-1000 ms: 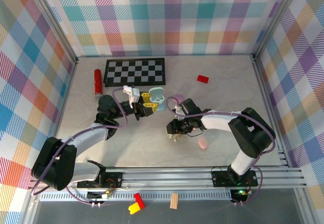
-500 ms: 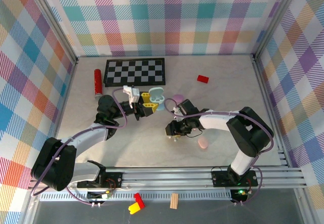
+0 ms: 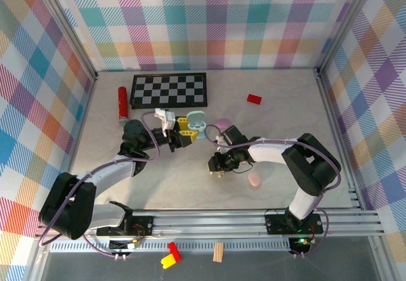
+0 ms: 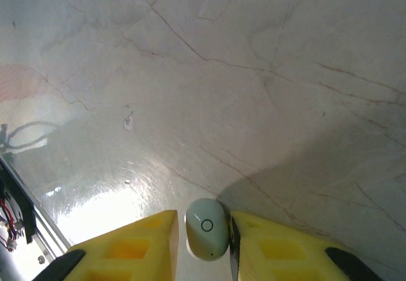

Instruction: Insert wireless bluetooth earbuds into charging case

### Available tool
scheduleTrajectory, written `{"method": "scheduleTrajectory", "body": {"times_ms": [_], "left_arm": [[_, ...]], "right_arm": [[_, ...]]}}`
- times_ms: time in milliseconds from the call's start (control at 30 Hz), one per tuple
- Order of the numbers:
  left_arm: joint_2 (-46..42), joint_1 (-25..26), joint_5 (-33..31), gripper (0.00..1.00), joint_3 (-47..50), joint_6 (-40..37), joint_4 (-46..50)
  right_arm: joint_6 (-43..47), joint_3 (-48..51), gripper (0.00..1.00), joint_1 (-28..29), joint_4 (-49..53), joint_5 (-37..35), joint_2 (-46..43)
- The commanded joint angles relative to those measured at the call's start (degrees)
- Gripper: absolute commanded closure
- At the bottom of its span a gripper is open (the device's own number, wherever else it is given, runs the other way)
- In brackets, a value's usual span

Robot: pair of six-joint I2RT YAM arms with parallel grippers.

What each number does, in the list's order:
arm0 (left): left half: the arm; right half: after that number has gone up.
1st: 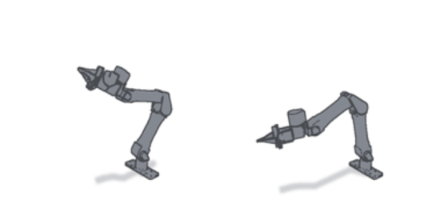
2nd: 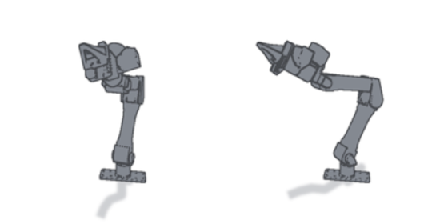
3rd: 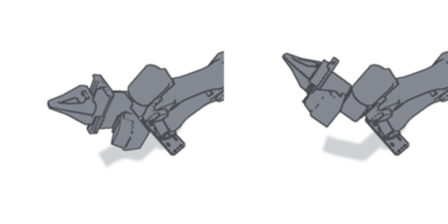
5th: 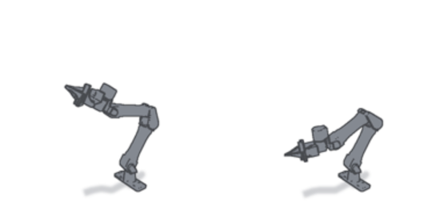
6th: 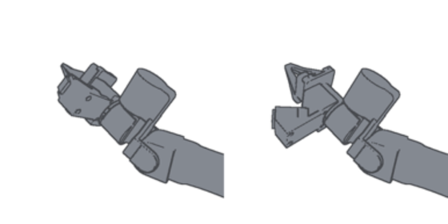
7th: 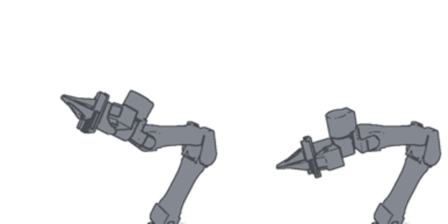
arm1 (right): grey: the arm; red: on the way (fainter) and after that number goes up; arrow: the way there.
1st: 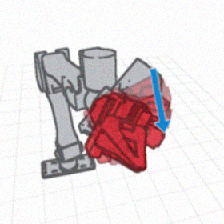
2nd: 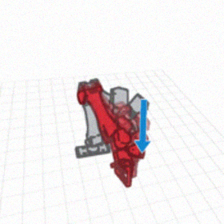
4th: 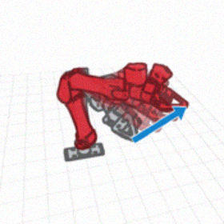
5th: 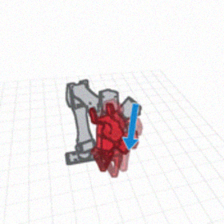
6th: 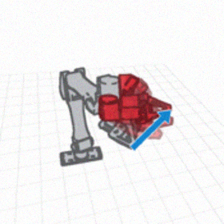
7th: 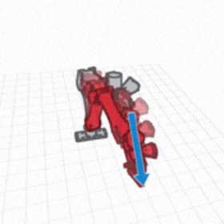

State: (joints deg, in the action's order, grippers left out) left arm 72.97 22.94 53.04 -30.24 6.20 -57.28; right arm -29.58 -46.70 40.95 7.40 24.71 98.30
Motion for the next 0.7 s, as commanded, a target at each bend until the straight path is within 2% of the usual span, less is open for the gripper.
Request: {"method": "scheduleTrajectory", "body": {"times_ms": [0,133,300,500,600,667], "left_arm": [[-1.4,-0.5,1.3,0.6,0.6,-0.9,-1.9],[-1.4,-0.4,1.2,0.6,0.8,-1.0,-1.9],[-1.6,-0.5,0.1,0.6,0.8,-2.4,-0.5],[-3.3,-0.4,-9.2,0.6,1.9,-6.3,2.0],[-4.0,-0.4,-16.0,0.6,2.3,-8.2,3.3],[-4.3,-0.3,-18.2,0.6,2.6,-9.6,2.9]], "right_arm": [[-0.5,-1.6,0.73,0.5,0.7,0.5,1.4],[-0.8,-1.7,0.77,0.5,1.0,-0.3,1.5],[-1.9,-1.9,0.83,0.5,3.3,-5.3,-1.3],[-6.2,-2.0,0.83,0.5,8.3,-21.0,-9.7],[-9.6,-3.5,0.83,0.6,12.8,-30.4,-12.8],[-12.0,-5.5,0.82,0.6,17.1,-36.5,-13.7]]}}
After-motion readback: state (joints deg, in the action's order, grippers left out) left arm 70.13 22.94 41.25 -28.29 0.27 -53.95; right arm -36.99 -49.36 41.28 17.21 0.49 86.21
